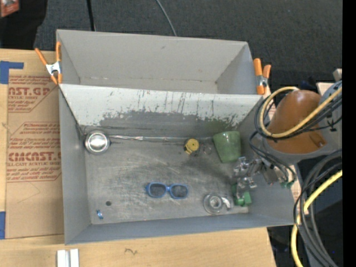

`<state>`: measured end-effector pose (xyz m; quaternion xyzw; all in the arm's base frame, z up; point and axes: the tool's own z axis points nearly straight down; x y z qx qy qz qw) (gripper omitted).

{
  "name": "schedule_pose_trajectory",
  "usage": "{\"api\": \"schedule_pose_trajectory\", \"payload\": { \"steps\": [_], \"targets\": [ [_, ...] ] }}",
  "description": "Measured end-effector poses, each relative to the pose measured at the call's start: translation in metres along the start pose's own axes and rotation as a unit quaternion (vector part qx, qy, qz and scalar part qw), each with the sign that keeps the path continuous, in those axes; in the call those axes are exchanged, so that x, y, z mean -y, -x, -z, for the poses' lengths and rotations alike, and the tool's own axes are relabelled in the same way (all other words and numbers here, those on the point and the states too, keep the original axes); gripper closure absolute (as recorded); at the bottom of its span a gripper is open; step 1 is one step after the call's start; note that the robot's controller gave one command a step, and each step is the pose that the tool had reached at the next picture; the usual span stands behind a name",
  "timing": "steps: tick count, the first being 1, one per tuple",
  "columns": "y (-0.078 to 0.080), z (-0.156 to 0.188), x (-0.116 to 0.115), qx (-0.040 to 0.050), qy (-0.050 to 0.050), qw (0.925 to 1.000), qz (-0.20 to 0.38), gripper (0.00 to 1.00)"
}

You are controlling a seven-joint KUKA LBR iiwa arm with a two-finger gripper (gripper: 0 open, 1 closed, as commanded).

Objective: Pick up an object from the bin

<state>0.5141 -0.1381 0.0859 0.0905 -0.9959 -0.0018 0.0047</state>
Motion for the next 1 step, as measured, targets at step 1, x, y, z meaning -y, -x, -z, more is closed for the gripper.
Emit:
{"api": "schedule_pose_trajectory", "payload": {
  "steps": [1],
  "targets": [
    [-0.0096, 0.1582, -0.0059, 0.0079, -0.005, 0.9894, 0.145, 1.0]
  ]
}}
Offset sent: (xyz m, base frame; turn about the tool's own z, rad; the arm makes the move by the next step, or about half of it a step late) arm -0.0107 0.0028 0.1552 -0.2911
